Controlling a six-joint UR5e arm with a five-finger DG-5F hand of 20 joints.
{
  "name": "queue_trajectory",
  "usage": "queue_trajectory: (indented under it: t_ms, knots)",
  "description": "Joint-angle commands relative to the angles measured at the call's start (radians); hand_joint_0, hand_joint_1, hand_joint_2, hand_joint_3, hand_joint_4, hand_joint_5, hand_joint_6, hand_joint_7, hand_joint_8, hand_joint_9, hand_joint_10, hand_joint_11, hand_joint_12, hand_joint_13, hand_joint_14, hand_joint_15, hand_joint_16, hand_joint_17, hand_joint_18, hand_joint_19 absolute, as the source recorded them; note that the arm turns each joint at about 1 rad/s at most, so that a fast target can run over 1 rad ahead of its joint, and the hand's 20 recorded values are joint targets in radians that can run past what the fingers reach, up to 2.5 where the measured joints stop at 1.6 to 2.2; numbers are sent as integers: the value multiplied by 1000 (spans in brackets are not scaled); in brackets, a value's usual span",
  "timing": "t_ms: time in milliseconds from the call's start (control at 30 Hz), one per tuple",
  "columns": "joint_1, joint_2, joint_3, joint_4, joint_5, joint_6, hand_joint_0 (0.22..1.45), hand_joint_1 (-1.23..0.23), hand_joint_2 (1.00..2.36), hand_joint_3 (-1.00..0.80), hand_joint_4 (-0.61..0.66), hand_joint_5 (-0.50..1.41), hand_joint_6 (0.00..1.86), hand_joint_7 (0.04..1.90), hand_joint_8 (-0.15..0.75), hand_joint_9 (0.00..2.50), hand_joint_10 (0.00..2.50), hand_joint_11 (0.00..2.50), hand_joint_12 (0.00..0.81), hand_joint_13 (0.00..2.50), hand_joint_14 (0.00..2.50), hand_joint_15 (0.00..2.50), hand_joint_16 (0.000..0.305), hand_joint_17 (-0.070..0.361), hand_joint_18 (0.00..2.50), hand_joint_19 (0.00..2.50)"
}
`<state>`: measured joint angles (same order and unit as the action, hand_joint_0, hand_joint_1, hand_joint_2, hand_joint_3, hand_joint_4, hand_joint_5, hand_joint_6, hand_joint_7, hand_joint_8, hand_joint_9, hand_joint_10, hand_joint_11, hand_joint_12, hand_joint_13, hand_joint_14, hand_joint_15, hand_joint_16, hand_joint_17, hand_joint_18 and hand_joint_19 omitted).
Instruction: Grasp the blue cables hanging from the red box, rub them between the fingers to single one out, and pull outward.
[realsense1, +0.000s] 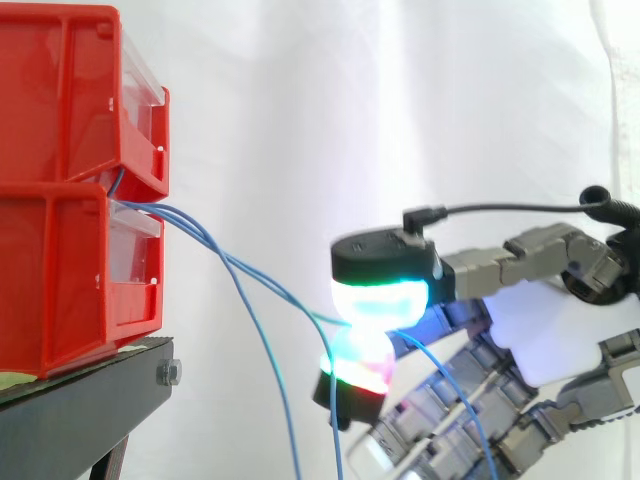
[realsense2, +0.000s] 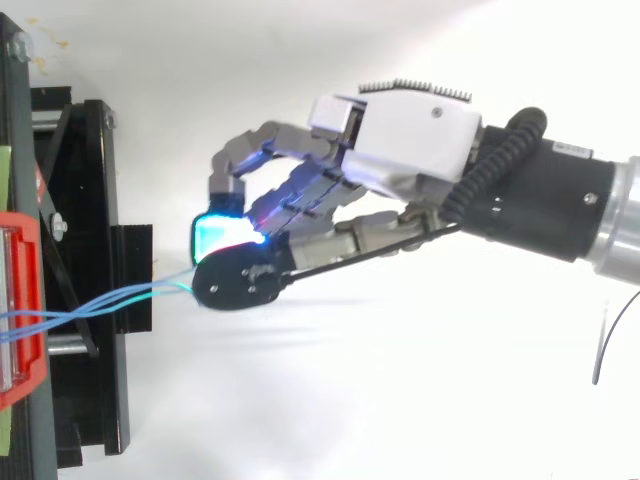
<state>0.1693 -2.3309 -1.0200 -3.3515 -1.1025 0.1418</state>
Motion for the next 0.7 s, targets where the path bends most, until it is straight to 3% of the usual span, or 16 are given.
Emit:
queue_trajectory:
  t_ms: [0,167,667]
  knots:
    - [1,15,0,-69,95,-14,572,-724,1030,44,-98,-122,872,1127,278,893,9,313,440,847,15,484,59,132,807,471]
    - [1,31,0,-108,110,-27,579,-725,1012,45,-89,-123,873,1115,315,1049,12,563,442,853,15,496,58,130,806,462]
    - [3,36,0,-115,113,-27,582,-724,1001,44,-88,-124,875,1102,326,1036,13,542,440,866,15,510,58,130,804,476]
